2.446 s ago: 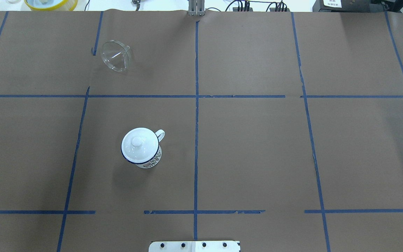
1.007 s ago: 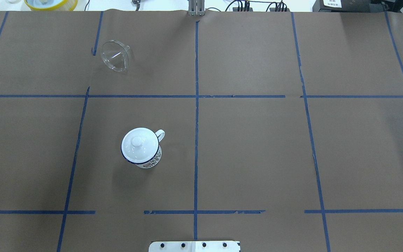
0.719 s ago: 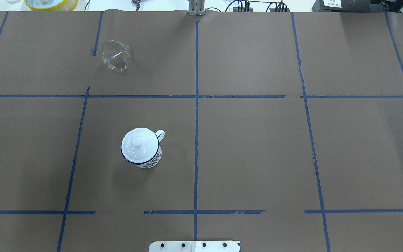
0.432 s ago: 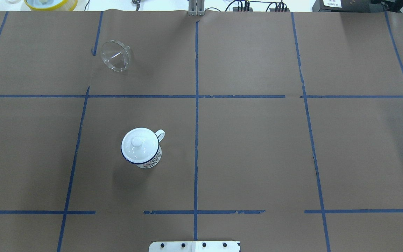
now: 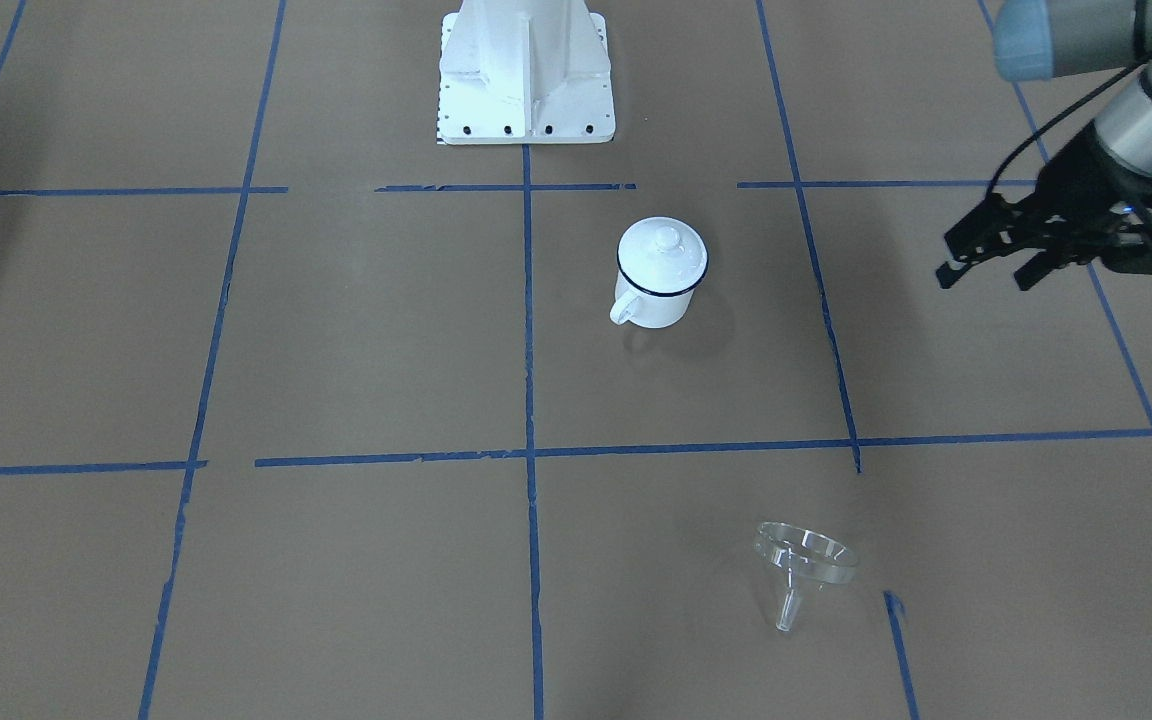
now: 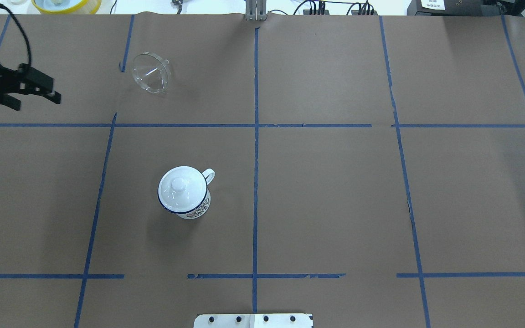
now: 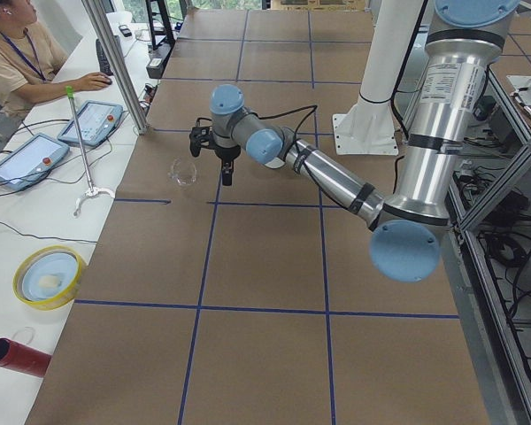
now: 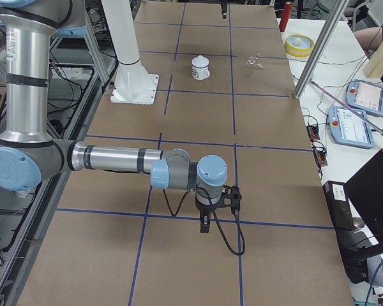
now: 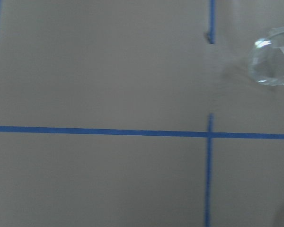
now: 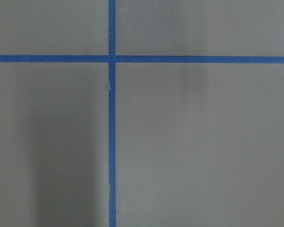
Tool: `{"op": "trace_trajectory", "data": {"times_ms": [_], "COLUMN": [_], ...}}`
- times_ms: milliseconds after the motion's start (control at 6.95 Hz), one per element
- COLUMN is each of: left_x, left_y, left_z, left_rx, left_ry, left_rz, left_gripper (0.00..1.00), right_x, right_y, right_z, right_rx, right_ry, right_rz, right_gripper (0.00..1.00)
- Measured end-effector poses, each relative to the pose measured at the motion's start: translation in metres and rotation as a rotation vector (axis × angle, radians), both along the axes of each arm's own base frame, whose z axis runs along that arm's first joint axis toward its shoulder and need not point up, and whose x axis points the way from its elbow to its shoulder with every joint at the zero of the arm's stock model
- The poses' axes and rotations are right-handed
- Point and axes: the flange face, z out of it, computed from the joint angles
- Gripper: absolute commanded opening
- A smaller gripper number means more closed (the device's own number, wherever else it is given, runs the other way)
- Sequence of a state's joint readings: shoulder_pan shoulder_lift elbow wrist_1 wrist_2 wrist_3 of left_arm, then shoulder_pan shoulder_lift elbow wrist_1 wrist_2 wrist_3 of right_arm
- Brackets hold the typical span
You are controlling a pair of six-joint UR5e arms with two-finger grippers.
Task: Place funnel on cup
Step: 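Move the left gripper down over the white lid on the mug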
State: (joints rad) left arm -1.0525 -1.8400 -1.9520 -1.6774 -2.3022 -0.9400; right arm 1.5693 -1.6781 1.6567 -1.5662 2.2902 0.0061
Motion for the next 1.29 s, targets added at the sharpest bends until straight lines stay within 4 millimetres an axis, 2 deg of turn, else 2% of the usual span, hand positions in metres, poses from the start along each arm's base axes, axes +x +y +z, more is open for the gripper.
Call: {"op": "trace_trajectory", "data": {"times_ms": [144, 288, 432, 576, 863, 1007, 1295], "left_x": [0.049, 0.092, 0.131, 0.16, 0.206, 0.219, 0.229], "left_y": [0.011, 0.027, 0.044, 0.058, 0.085, 0.094, 0.099], "left_z": [-0.032, -0.052, -0.068, -0.083, -0.099, -0.103, -0.108], "left_rx": [-0.025, -0.045, -0.081, -0.11, -0.155, -0.174, -0.199], "left_ry": [0.01, 0.01, 0.008, -0.004, -0.066, -0.103, -0.152], "left_rz": [0.001, 0.008, 0.031, 0.052, 0.02, 0.001, -0.01], "left_gripper": [0.92, 0.91, 0.9, 0.9, 0.86, 0.85, 0.79], "right_x": [0.0, 0.0, 0.0, 0.0, 0.0, 0.0, 0.0], "right_y": [0.0, 0.0, 0.0, 0.0, 0.0, 0.0, 0.0], "right_z": [0.0, 0.0, 0.0, 0.0, 0.0, 0.0, 0.0], "right_rx": [0.0, 0.0, 0.0, 0.0, 0.0, 0.0, 0.0], "right_ry": [0.0, 0.0, 0.0, 0.0, 0.0, 0.0, 0.0], "right_rz": [0.0, 0.0, 0.0, 0.0, 0.0, 0.0, 0.0], "right_gripper": [1.0, 1.0, 1.0, 1.0, 1.0, 1.0, 1.0]}}
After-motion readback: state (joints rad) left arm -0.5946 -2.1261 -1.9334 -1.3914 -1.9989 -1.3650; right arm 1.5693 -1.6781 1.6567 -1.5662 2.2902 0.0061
